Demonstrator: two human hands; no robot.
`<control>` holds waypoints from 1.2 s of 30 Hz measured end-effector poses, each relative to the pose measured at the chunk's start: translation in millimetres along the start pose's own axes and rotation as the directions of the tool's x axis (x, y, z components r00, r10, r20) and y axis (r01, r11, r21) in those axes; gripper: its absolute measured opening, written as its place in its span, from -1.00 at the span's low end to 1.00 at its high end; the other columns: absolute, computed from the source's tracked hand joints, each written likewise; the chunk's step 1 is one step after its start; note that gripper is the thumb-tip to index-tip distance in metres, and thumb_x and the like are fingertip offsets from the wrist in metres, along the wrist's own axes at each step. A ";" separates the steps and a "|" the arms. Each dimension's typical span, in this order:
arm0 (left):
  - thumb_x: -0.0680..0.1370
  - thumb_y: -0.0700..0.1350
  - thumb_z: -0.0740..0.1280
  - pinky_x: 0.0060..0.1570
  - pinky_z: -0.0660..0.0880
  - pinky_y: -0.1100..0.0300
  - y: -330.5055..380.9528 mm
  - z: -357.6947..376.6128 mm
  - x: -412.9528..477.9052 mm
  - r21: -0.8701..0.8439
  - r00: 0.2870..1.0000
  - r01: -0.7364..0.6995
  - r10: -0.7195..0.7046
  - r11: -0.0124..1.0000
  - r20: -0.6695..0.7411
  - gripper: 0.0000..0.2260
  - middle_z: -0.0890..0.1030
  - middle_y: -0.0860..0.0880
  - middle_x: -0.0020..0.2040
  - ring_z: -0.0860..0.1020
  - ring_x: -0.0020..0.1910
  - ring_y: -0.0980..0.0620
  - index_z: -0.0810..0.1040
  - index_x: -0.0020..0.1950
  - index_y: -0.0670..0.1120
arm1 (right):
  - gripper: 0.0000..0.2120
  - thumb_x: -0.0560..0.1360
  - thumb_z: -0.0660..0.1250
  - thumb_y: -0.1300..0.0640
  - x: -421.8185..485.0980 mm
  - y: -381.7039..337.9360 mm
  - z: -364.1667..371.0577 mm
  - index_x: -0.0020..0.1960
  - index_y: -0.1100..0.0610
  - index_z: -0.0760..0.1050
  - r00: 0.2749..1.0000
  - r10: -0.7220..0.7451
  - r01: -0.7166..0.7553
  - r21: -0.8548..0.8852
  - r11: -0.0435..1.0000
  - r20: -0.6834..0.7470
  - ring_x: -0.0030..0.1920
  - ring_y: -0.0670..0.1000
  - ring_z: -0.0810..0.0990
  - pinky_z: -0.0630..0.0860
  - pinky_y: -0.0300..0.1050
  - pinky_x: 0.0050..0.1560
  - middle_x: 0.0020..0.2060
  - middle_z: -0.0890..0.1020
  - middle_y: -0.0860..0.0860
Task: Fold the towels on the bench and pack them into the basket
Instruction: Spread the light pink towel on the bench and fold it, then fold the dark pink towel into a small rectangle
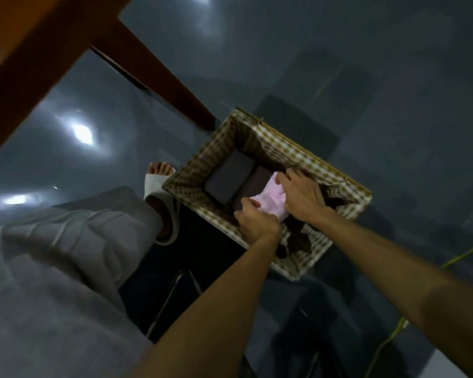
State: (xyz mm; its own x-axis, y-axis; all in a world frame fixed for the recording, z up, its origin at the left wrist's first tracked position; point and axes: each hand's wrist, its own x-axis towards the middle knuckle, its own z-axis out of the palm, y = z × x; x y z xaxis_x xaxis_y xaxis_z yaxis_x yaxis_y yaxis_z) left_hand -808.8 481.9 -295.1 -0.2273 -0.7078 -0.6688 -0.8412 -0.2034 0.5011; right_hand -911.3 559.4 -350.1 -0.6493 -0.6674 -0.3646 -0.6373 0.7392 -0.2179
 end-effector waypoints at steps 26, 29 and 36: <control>0.68 0.04 0.28 0.46 0.31 0.05 -58.1 78.8 57.1 0.505 0.766 -0.096 -0.260 0.858 0.588 -0.46 0.29 -0.22 0.54 0.34 0.47 -0.21 0.25 0.58 -0.18 | -0.44 0.58 0.35 0.12 30.9 34.2 79.1 0.54 0.11 0.30 0.852 0.418 -0.426 -0.046 0.903 0.314 0.50 0.17 0.29 0.32 0.12 0.49 0.52 0.30 0.09; 0.55 0.18 0.42 0.43 0.34 -0.06 -64.8 75.7 62.7 0.651 0.854 -0.252 -0.151 0.716 0.497 -0.34 0.23 -0.21 0.53 0.29 0.46 -0.23 0.28 0.54 -0.09 | -0.47 0.61 0.31 0.06 25.7 26.0 77.2 0.55 0.10 0.32 0.845 0.474 -0.484 -0.023 0.875 0.249 0.52 0.16 0.25 0.25 0.10 0.50 0.54 0.28 0.07; 0.55 0.40 0.15 0.59 -0.05 -0.20 -52.4 55.5 96.4 0.659 0.665 -0.461 -0.261 0.594 0.700 -0.13 -0.04 -0.12 0.68 -0.13 0.63 -0.29 -0.08 0.70 -0.03 | -0.16 0.50 0.43 -0.02 16.5 29.2 94.5 0.65 0.06 0.08 0.744 0.476 -0.564 0.059 0.824 0.469 0.61 0.22 0.05 0.16 0.11 0.58 0.62 0.09 0.15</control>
State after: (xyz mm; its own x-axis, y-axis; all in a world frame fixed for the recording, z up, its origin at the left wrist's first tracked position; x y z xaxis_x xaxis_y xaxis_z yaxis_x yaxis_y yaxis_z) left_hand -813.9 461.9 -416.3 -0.2750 0.0561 -0.9598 -0.7184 0.6514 0.2439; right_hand -901.4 578.6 -448.1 -0.5914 -0.1018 -0.7999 -0.1340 0.9906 -0.0270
